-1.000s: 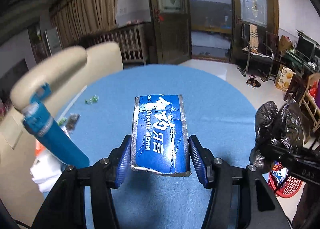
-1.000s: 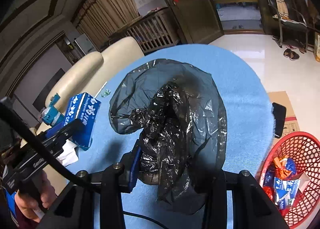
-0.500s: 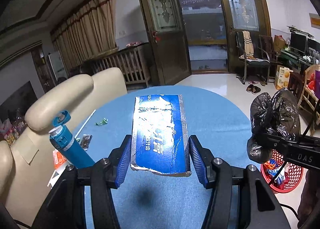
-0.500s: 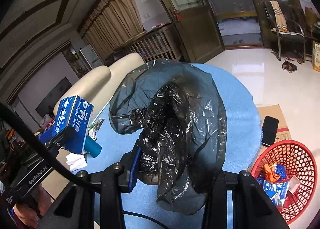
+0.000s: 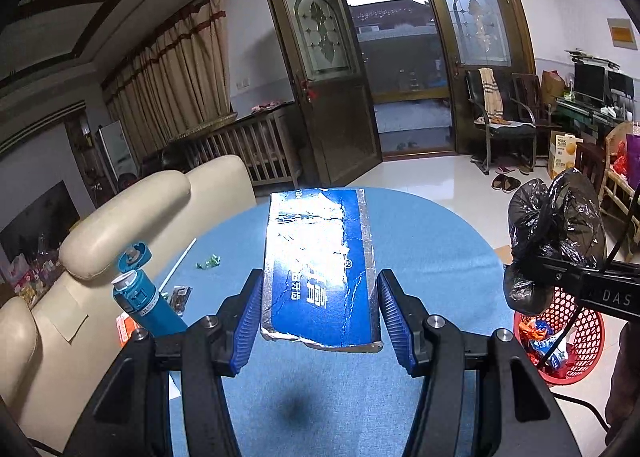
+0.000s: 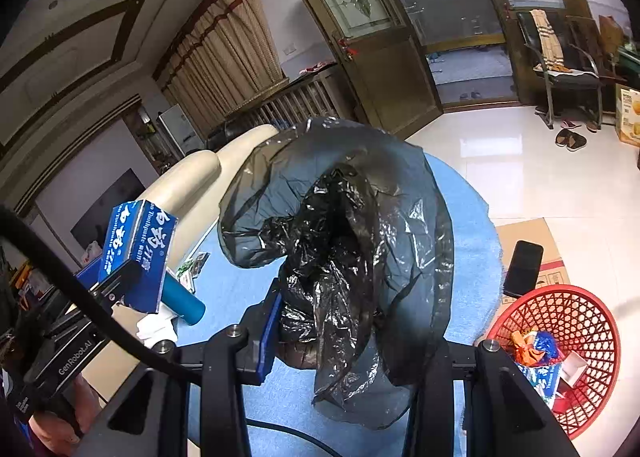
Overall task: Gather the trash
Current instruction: 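Carry the black bag and toothpaste box toward the red wastebasket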
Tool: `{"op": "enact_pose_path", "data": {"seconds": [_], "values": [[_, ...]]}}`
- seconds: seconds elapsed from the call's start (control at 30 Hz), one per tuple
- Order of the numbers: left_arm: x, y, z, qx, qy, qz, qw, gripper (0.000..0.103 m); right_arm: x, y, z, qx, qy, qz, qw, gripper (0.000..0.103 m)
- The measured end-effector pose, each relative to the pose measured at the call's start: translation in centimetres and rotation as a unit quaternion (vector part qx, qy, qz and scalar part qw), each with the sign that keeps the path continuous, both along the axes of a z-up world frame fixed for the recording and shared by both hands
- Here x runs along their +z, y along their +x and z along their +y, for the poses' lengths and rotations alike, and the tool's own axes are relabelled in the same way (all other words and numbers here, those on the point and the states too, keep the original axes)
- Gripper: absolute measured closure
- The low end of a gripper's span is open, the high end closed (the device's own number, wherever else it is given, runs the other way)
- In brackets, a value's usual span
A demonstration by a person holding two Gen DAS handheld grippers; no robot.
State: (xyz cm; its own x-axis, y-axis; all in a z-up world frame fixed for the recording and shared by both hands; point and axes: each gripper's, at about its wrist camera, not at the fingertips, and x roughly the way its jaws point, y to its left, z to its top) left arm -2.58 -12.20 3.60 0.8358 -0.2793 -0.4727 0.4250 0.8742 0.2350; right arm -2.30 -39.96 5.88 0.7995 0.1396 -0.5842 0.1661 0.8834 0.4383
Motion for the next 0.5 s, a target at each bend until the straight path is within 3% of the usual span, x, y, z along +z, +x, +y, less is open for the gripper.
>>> {"op": "enact_pose_path", "data": {"seconds": [0.5], "values": [[0.2, -1.4, -1.0, -0.015, 0.007, -0.014, 0.9998, 0.045, 0.4, -1.9, 0.2, -0.008, 0.000, -0.012, 1.000, 0.060]]}}
